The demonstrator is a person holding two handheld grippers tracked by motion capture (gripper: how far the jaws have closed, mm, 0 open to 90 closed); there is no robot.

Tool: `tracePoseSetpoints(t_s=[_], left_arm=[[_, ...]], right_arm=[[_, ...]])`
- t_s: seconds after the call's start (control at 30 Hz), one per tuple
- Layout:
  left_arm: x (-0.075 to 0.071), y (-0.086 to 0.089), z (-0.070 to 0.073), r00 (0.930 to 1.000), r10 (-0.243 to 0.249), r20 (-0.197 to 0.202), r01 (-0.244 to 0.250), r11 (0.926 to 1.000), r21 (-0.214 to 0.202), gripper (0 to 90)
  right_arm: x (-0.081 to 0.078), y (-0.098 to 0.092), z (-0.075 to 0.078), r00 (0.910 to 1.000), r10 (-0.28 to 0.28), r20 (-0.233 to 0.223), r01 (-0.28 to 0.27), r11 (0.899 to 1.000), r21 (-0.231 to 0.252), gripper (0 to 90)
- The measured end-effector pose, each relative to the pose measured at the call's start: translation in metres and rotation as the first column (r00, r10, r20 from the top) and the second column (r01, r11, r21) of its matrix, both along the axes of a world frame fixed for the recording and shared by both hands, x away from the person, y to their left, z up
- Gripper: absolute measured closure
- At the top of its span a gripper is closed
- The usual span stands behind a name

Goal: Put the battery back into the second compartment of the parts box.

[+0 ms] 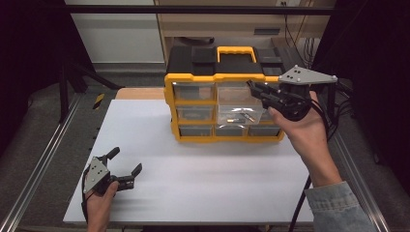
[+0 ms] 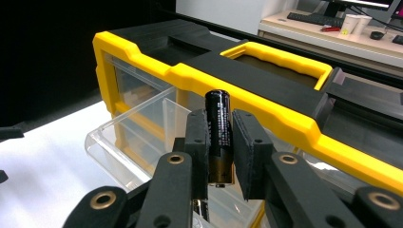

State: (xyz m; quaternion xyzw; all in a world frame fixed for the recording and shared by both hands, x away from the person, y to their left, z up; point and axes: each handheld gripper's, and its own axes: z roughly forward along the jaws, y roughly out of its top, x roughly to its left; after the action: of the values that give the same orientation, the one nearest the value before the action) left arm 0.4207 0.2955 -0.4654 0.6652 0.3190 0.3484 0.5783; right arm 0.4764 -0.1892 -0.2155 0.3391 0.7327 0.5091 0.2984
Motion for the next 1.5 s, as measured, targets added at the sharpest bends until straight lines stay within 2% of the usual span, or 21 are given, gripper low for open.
tracePoseSetpoints(t_s=[0.8,1.13,1.23,1.5], left_arm=[[0.001,0.0,0.0,1.0,-0.002,-0.002,0.002,1.0,0.001,1.1],[0.001,0.0,0.0,1.0,-0.003,-0.002,0.003,1.0,0.002,1.1],[0.001,-0.001,0.0,1.0,-0.003,-0.002,0.003,1.0,0.002,1.1],[0.0,0.0,0.0,1.0,-0.002,-0.001,0.002,1.0,0.001,1.1]], right_arm=[[0.007,0.01,0.005,0.9996,0.007,-0.027,-0.008,0.999,-0.031,76.9],[0.009,0.012,0.004,0.9985,-0.002,-0.054,-0.001,0.999,-0.051,76.9],[0.011,0.012,0.003,0.9965,-0.019,-0.081,0.013,0.997,-0.071,76.9],[0.012,0.013,0.001,0.9959,-0.003,-0.091,-0.004,0.998,-0.07,76.7]])
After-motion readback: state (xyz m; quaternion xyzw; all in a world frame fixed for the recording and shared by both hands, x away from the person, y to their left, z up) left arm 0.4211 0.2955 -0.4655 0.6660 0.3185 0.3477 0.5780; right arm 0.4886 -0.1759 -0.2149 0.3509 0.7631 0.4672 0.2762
